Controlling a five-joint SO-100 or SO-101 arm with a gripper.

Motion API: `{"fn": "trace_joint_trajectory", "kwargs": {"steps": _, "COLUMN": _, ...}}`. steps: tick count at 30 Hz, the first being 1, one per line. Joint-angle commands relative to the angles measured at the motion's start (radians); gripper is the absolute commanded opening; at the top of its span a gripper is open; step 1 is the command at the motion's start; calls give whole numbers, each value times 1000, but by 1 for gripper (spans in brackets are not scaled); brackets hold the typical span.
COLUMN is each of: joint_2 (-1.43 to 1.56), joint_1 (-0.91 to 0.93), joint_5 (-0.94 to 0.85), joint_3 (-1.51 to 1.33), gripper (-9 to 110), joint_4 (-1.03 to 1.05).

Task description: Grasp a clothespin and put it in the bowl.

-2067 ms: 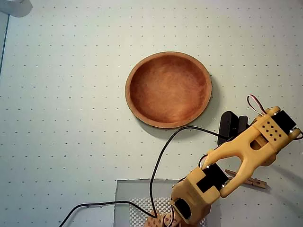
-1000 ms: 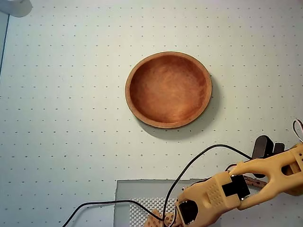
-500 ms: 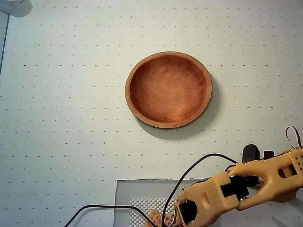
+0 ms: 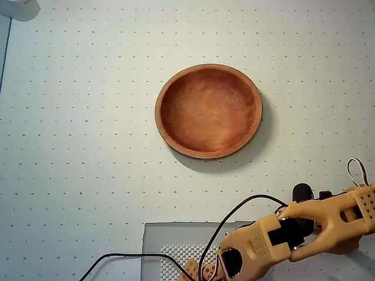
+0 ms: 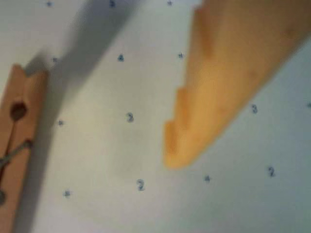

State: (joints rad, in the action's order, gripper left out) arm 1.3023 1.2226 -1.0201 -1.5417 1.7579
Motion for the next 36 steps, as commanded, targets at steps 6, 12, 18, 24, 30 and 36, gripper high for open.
{"fn": "trace_joint_trajectory", "kwargs": {"steps": 6, "joint_2": 77, "joint_1": -52, "joint_5": -14, "joint_3": 18, "gripper": 25, "joint_4": 29}}
{"fn": "trace_joint_trajectory", "kwargs": {"steps": 12, "joint_2": 75, "joint_1": -112, "joint_5": 2, "joint_3": 9, "gripper": 25, "joint_4": 29}}
{"fn": "trace_joint_trajectory", "kwargs": {"steps": 18, "joint_2": 75, "joint_1": -189, "joint_5": 75, "joint_3": 9, "gripper": 25, "joint_4": 29}}
{"fn": "trace_joint_trajectory", "kwargs": {"steps": 24, "joint_2": 15, "joint_1": -245, "joint_5": 100, "joint_3": 9, "gripper": 25, "joint_4": 28}}
{"fn": "trace_joint_trajectory", "kwargs": {"steps": 30, "joint_2": -26, "joint_1": -265, "joint_5": 100, "joint_3": 23, "gripper": 25, "joint_4": 28}}
{"fn": "trace_joint_trajectory", "kwargs": {"steps": 36, "joint_2": -29, "joint_1": -281, "joint_5": 153, "joint_3": 23, "gripper": 25, "joint_4": 26}}
